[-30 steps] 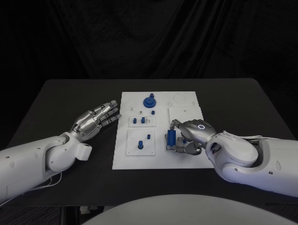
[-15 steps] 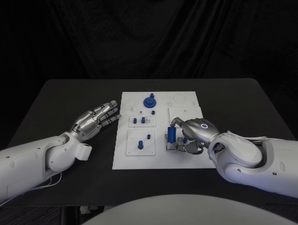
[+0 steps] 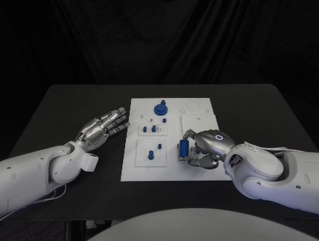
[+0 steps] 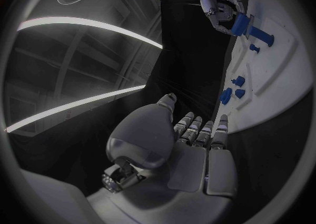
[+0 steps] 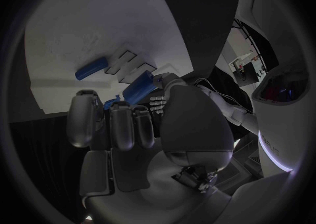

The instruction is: Assemble the parts on the task board

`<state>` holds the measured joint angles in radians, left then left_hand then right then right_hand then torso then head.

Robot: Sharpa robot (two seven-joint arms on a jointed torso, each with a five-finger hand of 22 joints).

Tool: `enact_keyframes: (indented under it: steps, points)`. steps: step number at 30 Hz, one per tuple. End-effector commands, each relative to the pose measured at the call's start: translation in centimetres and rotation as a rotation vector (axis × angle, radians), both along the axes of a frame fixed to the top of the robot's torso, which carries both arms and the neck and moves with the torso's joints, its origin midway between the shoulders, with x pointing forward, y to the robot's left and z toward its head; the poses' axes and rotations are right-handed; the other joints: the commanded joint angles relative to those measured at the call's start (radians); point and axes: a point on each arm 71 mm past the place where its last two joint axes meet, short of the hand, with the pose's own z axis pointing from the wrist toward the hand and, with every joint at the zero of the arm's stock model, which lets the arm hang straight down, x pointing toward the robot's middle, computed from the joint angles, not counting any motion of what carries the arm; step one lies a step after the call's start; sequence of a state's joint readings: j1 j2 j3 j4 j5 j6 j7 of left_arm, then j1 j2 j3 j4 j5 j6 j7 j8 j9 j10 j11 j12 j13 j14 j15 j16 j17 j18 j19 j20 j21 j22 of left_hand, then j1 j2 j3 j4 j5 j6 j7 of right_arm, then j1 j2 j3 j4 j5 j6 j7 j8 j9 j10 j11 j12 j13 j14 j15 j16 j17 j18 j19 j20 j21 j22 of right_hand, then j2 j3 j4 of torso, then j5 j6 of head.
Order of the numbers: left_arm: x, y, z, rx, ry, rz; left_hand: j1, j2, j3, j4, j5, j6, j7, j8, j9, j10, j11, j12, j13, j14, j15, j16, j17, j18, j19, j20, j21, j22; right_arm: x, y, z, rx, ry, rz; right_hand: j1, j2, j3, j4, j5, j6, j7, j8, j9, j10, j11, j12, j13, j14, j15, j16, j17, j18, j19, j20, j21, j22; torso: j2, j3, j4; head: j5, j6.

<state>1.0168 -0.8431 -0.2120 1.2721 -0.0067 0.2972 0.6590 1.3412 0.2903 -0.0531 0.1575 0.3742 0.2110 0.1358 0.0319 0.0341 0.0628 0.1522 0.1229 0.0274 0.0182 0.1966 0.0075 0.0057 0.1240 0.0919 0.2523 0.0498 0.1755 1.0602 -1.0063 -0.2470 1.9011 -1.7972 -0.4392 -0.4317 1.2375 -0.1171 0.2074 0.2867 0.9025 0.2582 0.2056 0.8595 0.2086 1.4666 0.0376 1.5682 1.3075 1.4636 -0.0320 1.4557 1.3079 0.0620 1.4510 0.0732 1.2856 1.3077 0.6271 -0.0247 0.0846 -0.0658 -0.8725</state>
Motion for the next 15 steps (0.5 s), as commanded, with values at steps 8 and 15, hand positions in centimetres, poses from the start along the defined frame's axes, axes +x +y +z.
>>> enact_keyframes:
  steps: [8, 15]
  points:
    - [-0.05, -0.14, 0.05, -0.019, -0.004, -0.002, -0.008, 0.001, 0.002, 0.006, 0.001, -0.006, 0.009, 0.003, 0.000, -0.001, 0.009, 0.005, 0.001, 0.000, 0.005, 0.004, 0.001, 0.005, -0.002, 0.007, 0.005, -0.001, -0.26, 0.17, -0.79, -0.059, 0.088, 0.024, -0.009, -0.006, 0.020, 0.000, -0.008, 0.127, -0.073, -0.042, 0.053, 0.076, -0.004, -0.020, 0.241, 0.042, -0.001, -0.013, 0.062, 0.005, -0.013, 0.002, -0.029, 0.174, -0.001, 0.0000, -0.0018, 0.003, 0.000]
    - [-0.07, -0.16, 0.05, -0.018, -0.003, -0.003, -0.008, 0.001, 0.002, 0.006, 0.001, -0.006, 0.009, 0.003, 0.000, -0.001, 0.009, 0.005, 0.001, 0.000, 0.005, 0.004, 0.001, 0.005, -0.002, 0.007, 0.005, -0.001, -0.04, 0.19, -1.07, -0.079, 0.099, 0.018, -0.012, -0.009, 0.032, -0.001, -0.025, 0.104, -0.070, -0.091, 0.027, 0.044, -0.002, -0.048, 0.215, 0.034, 0.000, -0.024, 0.046, 0.010, -0.026, 0.003, -0.054, 0.168, 0.000, 0.0006, -0.0005, 0.003, 0.000]
